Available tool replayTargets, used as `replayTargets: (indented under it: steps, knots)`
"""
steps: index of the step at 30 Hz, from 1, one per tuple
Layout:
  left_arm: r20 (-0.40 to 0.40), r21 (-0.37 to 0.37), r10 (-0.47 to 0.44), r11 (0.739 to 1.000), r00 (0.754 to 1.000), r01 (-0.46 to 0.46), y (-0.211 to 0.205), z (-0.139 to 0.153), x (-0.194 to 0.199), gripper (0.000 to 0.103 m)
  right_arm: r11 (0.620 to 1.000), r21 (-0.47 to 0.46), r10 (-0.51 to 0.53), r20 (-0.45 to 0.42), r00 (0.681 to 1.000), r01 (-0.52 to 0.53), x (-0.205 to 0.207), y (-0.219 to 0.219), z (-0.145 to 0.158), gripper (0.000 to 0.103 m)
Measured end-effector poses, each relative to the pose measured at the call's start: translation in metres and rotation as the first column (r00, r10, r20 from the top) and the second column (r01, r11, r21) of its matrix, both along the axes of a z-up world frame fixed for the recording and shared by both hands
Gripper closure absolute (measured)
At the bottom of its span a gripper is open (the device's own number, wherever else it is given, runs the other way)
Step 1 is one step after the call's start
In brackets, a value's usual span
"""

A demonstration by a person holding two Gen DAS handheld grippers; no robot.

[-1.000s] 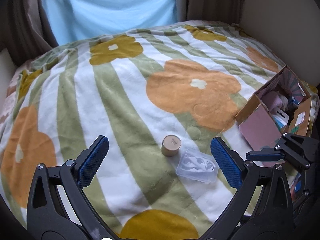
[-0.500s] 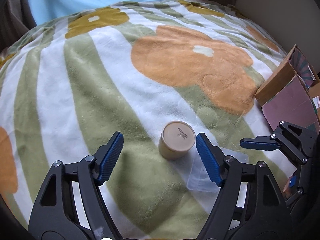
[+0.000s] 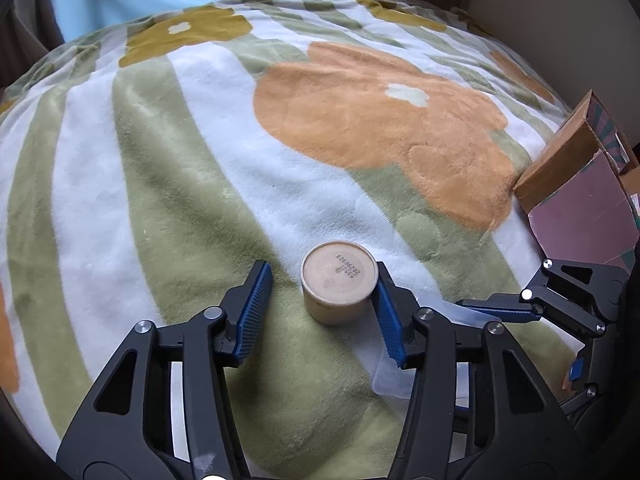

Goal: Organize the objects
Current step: 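Grasp the wooden cylinder cap with the left tool while the right tool grasps the clear plastic box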

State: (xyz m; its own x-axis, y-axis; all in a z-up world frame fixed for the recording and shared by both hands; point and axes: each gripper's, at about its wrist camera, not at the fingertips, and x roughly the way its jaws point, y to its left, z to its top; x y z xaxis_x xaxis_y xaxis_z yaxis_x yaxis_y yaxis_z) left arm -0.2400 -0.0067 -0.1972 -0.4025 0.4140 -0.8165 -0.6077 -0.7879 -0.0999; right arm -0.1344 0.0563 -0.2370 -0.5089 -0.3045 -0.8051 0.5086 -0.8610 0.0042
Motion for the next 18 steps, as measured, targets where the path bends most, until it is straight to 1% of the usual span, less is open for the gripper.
replayTargets:
  steps: [2, 3, 4, 6, 8, 13, 18]
  knots:
    - [0.015, 0.010, -0.002, 1.000, 1.000, 0.002, 0.001, 0.000, -0.001, 0.066, 1.000, -0.002, -0.002, 0.001, 1.000, 0.002, 0.001, 0.000, 0.001, 0.048]
    - [0.020, 0.017, -0.007, 1.000, 1.000, 0.007, 0.002, 0.000, -0.001, 0.072, 1.000, -0.002, -0.003, 0.001, 1.000, 0.003, 0.001, 0.000, 0.001, 0.048]
    - [0.024, 0.020, -0.010, 1.000, 1.000, 0.010, 0.003, 0.000, 0.000, 0.073, 1.000, -0.003, -0.003, 0.002, 1.000, 0.003, 0.002, 0.001, 0.001, 0.048]
    - [0.017, 0.013, -0.015, 1.000, 1.000, 0.014, 0.004, 0.000, 0.002, 0.073, 1.000, -0.004, -0.005, 0.006, 1.000, 0.005, 0.002, 0.001, 0.002, 0.048]
    - [0.019, 0.022, -0.010, 1.000, 1.000, 0.010, 0.003, 0.002, 0.002, 0.073, 1.000, -0.005, -0.005, 0.007, 1.000, 0.005, 0.003, 0.002, 0.002, 0.049]
    - [0.017, 0.023, 0.019, 1.000, 1.000, -0.019, -0.004, 0.009, 0.004, 0.073, 1.000, 0.000, -0.021, 0.020, 1.000, 0.021, 0.004, 0.003, 0.004, 0.049]
    - [-0.006, 0.017, 0.036, 0.999, 0.999, -0.035, -0.010, 0.025, 0.009, 0.073, 0.999, -0.006, -0.032, 0.017, 0.999, 0.033, 0.010, 0.005, 0.012, 0.050]
